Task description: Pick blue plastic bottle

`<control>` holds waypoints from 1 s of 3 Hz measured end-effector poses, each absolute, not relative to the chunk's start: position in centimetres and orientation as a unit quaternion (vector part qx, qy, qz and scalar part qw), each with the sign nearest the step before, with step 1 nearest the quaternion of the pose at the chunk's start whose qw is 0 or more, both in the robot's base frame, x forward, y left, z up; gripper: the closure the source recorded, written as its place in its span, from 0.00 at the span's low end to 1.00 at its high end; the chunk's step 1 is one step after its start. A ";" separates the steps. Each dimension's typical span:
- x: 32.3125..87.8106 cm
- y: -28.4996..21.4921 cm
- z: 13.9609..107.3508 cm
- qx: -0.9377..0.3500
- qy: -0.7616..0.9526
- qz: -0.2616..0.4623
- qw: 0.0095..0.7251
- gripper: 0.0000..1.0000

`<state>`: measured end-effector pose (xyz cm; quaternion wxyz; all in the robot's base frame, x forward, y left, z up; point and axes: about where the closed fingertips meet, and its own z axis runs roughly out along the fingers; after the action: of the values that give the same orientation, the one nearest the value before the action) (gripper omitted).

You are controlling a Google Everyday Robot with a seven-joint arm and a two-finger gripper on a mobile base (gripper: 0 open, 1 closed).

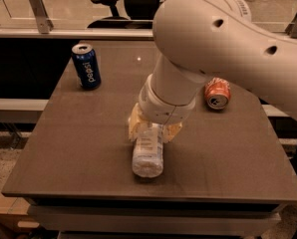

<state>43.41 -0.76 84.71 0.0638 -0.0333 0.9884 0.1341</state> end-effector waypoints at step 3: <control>45.5 -3.0 87.2 -0.068 0.985 0.122 0.101 1.00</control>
Offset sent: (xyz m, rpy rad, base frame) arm 0.0189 -0.0236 0.0223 -0.0464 -0.0257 0.0485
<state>45.52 -2.98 87.22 0.1006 -0.0679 0.9851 0.1222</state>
